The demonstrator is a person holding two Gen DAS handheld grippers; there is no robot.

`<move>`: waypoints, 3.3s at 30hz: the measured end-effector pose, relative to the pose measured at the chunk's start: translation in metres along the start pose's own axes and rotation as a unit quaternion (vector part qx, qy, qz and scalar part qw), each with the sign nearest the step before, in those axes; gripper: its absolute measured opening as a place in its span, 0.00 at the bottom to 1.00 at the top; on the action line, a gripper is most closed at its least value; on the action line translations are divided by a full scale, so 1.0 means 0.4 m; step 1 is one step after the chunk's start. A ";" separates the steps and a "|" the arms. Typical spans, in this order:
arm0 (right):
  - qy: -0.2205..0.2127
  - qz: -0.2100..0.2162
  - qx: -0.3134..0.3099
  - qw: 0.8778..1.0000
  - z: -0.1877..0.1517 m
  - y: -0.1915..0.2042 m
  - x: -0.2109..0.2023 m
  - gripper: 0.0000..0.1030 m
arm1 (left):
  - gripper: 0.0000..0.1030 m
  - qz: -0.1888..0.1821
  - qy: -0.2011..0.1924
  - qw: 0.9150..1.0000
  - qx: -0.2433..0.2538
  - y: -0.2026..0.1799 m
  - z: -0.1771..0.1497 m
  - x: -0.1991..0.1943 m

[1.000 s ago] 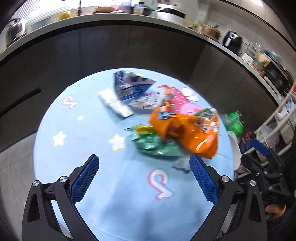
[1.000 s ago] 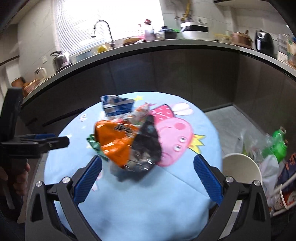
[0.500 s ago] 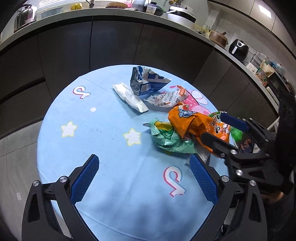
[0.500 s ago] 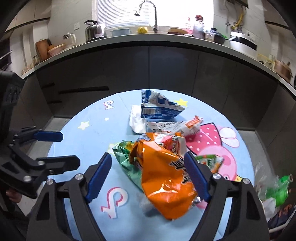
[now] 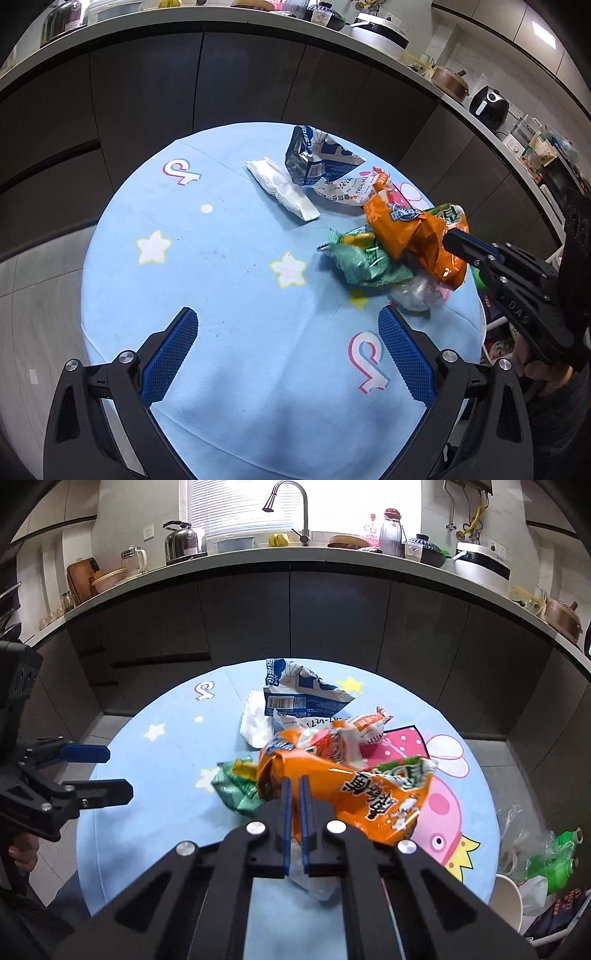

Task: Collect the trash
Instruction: 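Grasp the orange chip bag with the right gripper and lift it, then grasp the clear plastic bag with the left gripper while the right holds the orange bag, then carry both bags over the white bin and open both grippers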

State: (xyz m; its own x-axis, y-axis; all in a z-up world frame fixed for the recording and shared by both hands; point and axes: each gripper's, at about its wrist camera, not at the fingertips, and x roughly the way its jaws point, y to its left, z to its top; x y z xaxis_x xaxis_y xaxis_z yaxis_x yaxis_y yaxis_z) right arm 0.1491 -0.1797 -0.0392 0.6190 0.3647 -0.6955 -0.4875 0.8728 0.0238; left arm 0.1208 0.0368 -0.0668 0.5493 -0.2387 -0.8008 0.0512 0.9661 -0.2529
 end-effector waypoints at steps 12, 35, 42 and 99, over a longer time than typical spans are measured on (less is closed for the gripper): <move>0.008 -0.002 -0.105 0.994 0.028 0.040 0.049 0.78 | 0.92 0.009 -0.002 1.000 -0.009 0.029 0.002 -0.005; -0.048 -0.049 0.075 0.995 -0.101 -0.081 -0.199 0.18 | 0.79 -0.093 0.031 0.994 0.051 -0.125 -0.017 0.065; -0.031 -0.049 0.125 0.990 -0.202 -0.111 -0.220 0.20 | 0.71 -0.101 0.039 0.990 0.094 -0.267 -0.003 0.175; -0.046 -0.124 0.284 0.950 -0.495 -0.617 -0.192 0.22 | 0.06 -0.200 0.091 0.945 0.241 -0.775 0.061 0.267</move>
State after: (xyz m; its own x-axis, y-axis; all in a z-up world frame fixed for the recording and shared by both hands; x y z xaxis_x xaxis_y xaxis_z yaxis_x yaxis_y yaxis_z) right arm 0.0999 -0.4874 -0.1340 0.7356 0.1298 -0.6648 0.0741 0.9601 0.2695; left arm 0.1840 -0.2859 -0.0605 0.2548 -0.5649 -0.7848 0.6222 0.7171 -0.3142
